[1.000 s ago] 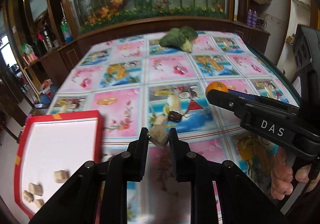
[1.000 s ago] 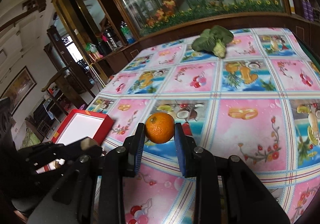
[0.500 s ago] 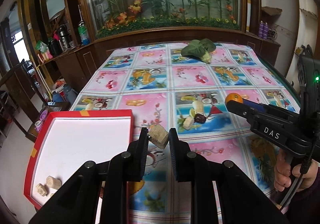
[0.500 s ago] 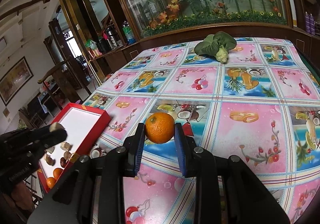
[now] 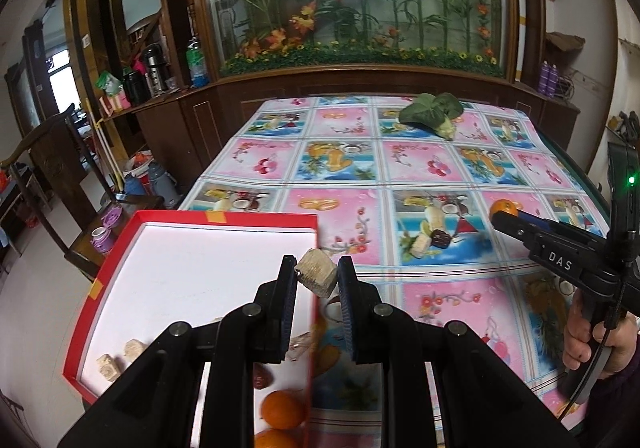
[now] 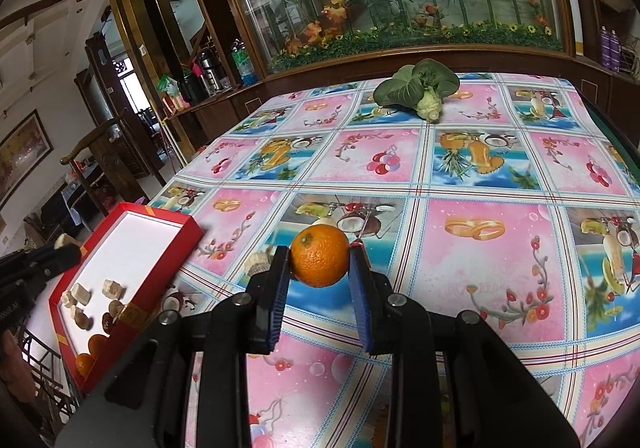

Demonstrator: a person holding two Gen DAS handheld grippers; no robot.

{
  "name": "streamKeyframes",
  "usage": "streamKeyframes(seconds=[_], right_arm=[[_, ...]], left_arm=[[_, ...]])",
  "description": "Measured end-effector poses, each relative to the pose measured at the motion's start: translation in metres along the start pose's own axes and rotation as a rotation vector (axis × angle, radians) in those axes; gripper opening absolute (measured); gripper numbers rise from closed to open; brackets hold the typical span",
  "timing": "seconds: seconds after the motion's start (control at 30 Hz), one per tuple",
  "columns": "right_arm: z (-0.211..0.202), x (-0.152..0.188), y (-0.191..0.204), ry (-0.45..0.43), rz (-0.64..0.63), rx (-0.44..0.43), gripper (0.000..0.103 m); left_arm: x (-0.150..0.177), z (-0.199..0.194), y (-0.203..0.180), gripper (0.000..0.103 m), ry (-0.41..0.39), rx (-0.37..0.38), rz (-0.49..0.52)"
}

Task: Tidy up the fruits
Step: 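Carry the orange and rice cake over the red-rimmed tray with both tools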

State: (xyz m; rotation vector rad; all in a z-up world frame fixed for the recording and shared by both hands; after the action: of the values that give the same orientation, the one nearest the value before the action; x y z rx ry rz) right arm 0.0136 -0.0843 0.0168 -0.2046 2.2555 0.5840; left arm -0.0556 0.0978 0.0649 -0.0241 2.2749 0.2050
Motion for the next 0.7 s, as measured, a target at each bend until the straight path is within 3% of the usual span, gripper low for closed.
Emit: streamKeyframes(seconds=[0.7], right_arm=[[0.002,0.014,0.028,0.012,-0.012,-0.005,0.031]], left_arm=[[0.019,-0.013,0.070,0.019,-0.026,-0.077,-0.094]])
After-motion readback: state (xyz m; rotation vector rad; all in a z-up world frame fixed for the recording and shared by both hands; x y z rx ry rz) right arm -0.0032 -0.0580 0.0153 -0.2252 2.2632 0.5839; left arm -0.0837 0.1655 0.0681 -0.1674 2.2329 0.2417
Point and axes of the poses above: each gripper's, at about its wrist camera, not at the fingertips, and z roughly the way its jaws point, y to its left, x to its underside, the point moved 6 cm from there along z, roughly the way its jaws point, and after that the axes turned 4 degrees about z, right-handed, at the moved point
